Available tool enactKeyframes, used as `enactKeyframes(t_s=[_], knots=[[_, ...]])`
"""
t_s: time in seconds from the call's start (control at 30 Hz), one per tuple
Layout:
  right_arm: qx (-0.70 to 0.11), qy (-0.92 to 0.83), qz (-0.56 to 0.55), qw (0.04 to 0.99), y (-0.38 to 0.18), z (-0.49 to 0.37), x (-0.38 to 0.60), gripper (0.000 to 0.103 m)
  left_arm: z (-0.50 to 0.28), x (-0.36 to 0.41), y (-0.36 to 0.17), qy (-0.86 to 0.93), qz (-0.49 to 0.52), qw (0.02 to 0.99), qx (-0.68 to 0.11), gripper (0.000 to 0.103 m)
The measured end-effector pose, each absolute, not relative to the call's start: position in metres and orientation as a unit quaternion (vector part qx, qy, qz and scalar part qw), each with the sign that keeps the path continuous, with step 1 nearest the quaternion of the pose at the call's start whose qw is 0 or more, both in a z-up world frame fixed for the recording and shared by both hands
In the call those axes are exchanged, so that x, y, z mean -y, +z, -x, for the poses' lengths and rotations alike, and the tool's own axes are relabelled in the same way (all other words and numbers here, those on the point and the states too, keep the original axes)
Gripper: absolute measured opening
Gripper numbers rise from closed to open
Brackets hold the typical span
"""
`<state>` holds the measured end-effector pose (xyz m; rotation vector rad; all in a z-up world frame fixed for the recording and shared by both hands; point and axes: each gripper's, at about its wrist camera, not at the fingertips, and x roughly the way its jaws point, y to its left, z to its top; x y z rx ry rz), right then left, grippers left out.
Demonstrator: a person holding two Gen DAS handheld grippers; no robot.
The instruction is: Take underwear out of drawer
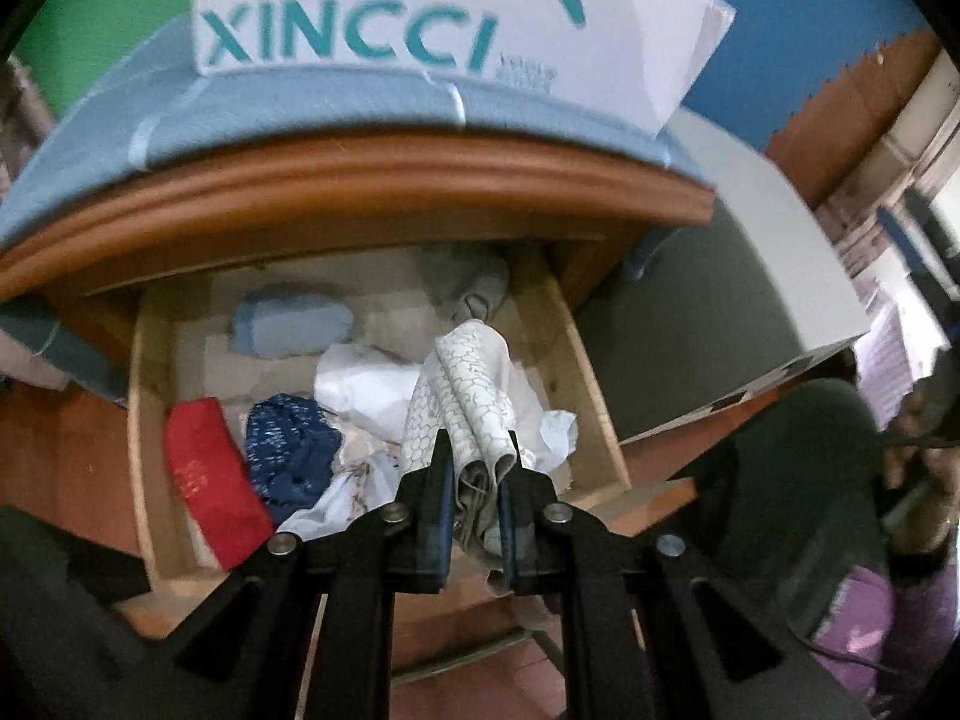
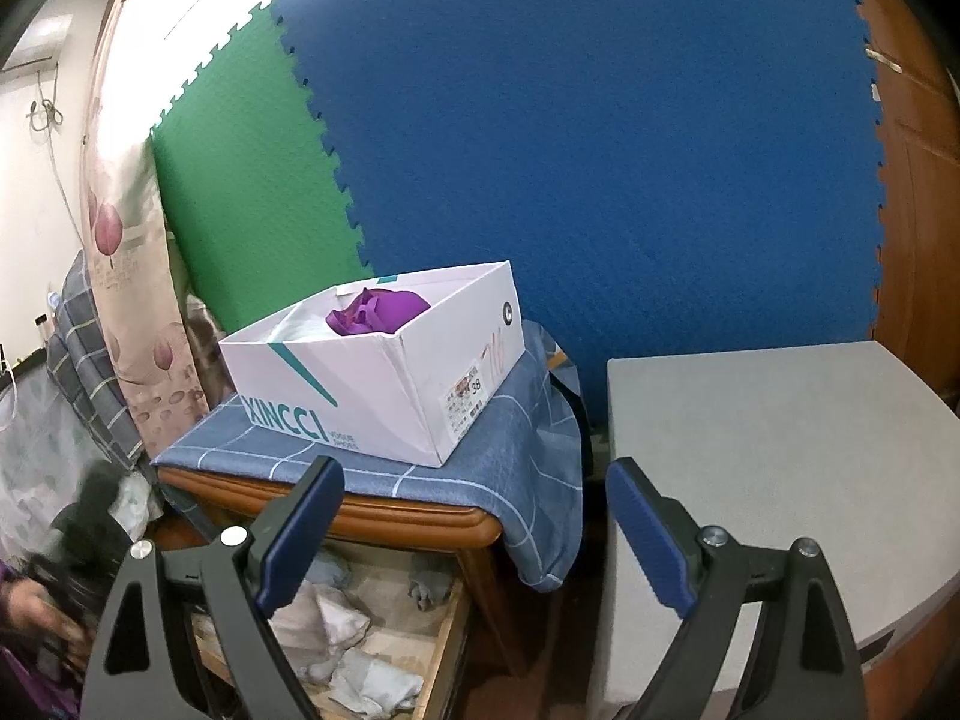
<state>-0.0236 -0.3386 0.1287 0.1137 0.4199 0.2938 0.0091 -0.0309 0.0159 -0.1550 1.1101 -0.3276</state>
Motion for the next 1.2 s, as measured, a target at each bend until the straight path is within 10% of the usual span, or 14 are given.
enactKeyframes(t_s=[0.7, 1.2], knots=[[-0.214, 0.143, -0.045, 0.965, 0.128, 0.020, 0.332, 0.091, 0.007, -0.001, 0.192, -0.198, 0.105, 0.895, -0.386, 0.009], [-0.214, 0.145, -0.047, 0.965, 0.129, 0.022, 0.333, 0.091, -0.164, 0.023, 0.289, -0.190, 0.086, 0.929, -0.305, 0.001]])
